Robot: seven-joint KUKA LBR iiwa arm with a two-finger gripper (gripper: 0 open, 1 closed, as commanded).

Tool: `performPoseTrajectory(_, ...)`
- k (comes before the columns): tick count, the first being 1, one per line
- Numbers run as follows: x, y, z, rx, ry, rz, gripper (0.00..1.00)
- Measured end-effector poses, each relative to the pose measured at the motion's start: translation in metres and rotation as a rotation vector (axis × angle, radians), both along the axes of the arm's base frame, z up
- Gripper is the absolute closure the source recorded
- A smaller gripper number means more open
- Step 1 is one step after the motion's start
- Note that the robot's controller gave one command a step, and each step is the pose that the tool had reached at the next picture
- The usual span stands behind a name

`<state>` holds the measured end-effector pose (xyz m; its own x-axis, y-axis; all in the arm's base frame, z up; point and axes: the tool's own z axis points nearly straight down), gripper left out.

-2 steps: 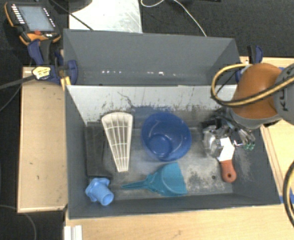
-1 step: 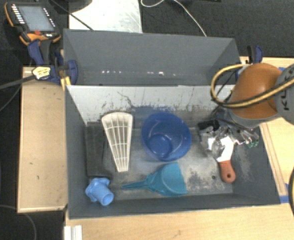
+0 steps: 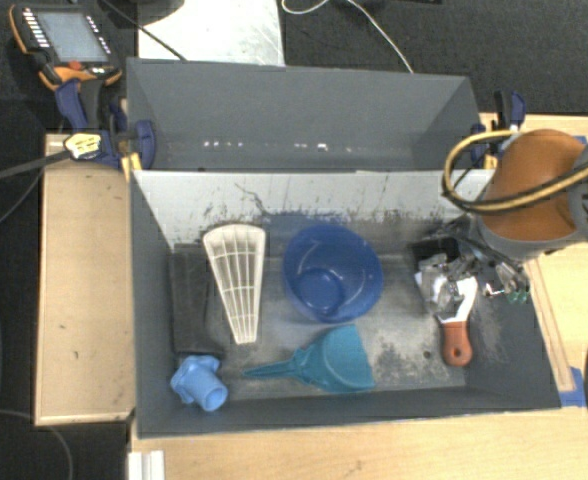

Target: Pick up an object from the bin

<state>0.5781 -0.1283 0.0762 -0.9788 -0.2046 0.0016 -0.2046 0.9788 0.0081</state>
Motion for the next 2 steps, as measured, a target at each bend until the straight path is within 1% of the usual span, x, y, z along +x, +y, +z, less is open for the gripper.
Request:
performPoseTrajectory(1, -0.023, 0.013, 0.093, 0.000, 0.000, 0.110, 1.00)
performPoseTrajectory(2, -0.018, 0.007, 0.178, -0.003, -0.013, 0.223, 1.00)
